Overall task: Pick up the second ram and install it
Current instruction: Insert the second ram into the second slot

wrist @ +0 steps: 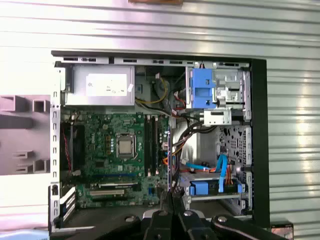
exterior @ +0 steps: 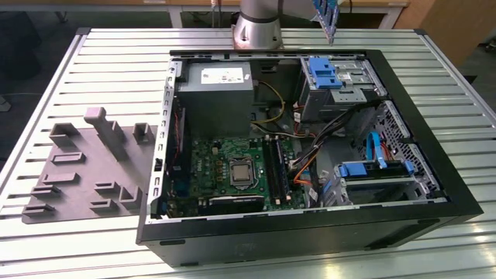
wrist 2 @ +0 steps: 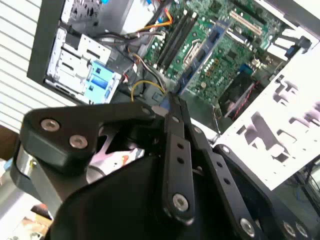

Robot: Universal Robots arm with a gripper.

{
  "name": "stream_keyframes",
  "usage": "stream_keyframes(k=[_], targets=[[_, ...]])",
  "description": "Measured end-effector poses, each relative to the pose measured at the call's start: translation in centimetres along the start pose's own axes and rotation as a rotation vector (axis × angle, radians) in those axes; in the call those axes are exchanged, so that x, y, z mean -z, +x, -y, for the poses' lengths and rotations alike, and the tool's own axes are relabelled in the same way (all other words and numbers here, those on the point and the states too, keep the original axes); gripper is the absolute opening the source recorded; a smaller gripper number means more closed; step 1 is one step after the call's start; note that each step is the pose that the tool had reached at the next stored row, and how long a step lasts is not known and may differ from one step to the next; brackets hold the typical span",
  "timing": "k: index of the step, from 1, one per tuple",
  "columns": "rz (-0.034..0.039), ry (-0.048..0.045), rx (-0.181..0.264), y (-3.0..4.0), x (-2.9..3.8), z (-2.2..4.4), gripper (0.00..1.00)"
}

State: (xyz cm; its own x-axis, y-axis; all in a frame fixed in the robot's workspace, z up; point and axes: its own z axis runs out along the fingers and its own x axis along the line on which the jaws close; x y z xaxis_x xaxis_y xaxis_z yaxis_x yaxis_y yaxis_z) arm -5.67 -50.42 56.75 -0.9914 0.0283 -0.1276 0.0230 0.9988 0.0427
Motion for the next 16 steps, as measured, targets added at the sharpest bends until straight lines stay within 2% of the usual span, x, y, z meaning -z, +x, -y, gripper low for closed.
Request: stream_keyframes(k=[1, 3, 6, 16], targets=[[0.0000, 0.0001, 0.000, 0.05, -0.42, 0.02, 0.11], [0.0001, 0.0002, 0.000, 0.41, -3.24, 0.14, 0.11], [0.0000, 0.0001, 0.000, 0.47, -3.64, 0.16, 0.11], [0.0000, 0.0000, 0.000, 0.52, -4.02, 0.18, 0.11]])
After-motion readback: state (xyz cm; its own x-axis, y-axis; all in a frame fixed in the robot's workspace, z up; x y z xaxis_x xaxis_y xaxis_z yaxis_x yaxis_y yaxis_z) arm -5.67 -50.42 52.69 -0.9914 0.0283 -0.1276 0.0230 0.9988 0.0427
